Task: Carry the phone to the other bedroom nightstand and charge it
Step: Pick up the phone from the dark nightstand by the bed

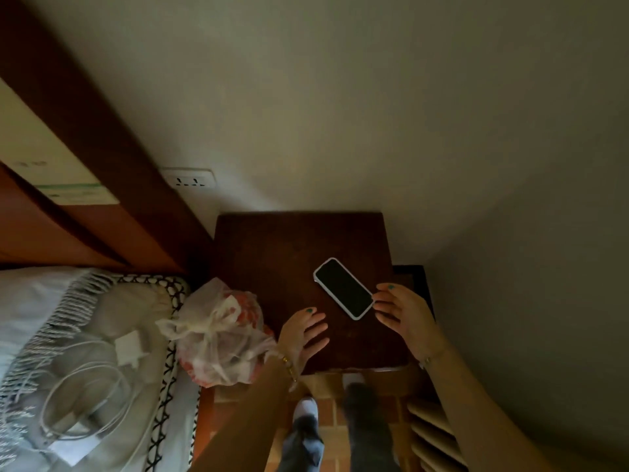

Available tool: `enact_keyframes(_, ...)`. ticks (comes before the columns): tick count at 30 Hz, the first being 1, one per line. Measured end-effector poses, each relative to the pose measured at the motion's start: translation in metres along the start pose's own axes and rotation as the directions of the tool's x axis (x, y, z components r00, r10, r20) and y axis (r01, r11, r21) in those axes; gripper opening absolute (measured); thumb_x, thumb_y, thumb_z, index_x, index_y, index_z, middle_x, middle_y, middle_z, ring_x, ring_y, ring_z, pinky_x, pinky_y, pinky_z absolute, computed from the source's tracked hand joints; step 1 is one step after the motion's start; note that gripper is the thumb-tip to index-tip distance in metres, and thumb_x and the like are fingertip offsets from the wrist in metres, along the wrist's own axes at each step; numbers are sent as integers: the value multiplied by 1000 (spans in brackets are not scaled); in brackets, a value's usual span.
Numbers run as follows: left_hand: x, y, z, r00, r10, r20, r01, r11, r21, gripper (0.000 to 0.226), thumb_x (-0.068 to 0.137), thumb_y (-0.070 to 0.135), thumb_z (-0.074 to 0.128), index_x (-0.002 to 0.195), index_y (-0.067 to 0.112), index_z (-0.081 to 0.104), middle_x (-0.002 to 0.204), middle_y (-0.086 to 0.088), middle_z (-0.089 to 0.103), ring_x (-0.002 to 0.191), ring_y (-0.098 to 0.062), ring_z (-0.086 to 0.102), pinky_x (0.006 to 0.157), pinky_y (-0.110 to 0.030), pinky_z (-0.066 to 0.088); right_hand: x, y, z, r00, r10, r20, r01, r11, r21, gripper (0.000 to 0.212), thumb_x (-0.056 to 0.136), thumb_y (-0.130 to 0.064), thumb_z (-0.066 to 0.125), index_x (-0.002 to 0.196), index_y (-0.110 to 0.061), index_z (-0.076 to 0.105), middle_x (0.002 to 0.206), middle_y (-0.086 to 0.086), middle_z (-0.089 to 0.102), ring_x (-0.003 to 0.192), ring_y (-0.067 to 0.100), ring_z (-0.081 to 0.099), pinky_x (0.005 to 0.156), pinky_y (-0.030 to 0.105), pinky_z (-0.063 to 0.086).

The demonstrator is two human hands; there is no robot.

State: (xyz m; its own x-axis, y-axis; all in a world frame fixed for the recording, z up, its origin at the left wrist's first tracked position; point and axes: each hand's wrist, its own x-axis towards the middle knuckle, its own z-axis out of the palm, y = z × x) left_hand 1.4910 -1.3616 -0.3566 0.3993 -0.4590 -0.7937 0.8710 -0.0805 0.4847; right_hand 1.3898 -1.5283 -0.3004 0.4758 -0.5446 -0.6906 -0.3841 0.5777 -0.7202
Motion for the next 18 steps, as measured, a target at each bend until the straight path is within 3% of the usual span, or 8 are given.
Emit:
enact_keyframes(4, 34, -4, 17, 993, -65, -99, 61, 997, -43, 39, 94, 19, 42, 131, 6, 44, 134, -15, 51, 114, -27, 51, 91, -42, 46, 36, -5, -9, 999, 54, 7, -53, 997, -52, 22, 97, -23, 43, 100, -16, 63, 99, 7, 65, 98, 23, 61, 86, 35, 48)
enact_keyframes(8, 60, -14, 36, 973, -101, -207, 81, 992, -102, 43, 95, 19, 41, 137, 8, 39, 140, -16, 45, 129, -31, 43, 99, -44, 40, 69, -6, -21, 989, 142, 46, -137, 986, -89, 22, 96, -23, 45, 102, -14, 64, 99, 8, 65, 97, 23, 62, 83, 34, 51)
enact_keyframes(13, 88, -22, 60, 942, -113, -316, 68, 986, -151, 44, 95, 16, 41, 138, 6, 37, 146, -15, 39, 134, -32, 38, 99, -43, 39, 102, -8, -28, 970, 223, 97, -212, 971, -114, 22, 96, -23, 46, 103, -13, 65, 96, 8, 66, 94, 23, 62, 86, 36, 50)
enact_keyframes(15, 97, -20, 67, 929, -95, -358, 45, 988, -146, 36, 95, 14, 41, 130, 7, 44, 139, -16, 44, 131, -31, 41, 98, -43, 39, 111, -8, -30, 965, 232, 119, -220, 970, -105, 22, 96, -23, 46, 100, -13, 65, 93, 8, 66, 91, 22, 63, 84, 35, 50)
enact_keyframes(18, 108, -18, 75, 913, -86, -399, 41, 992, -120, 14, 93, 9, 42, 94, 12, 56, 108, -10, 57, 107, -25, 55, 89, -39, 43, 120, -10, -34, 960, 233, 156, -217, 969, -115, 22, 96, -23, 45, 95, -15, 66, 93, 7, 66, 89, 22, 63, 81, 34, 51)
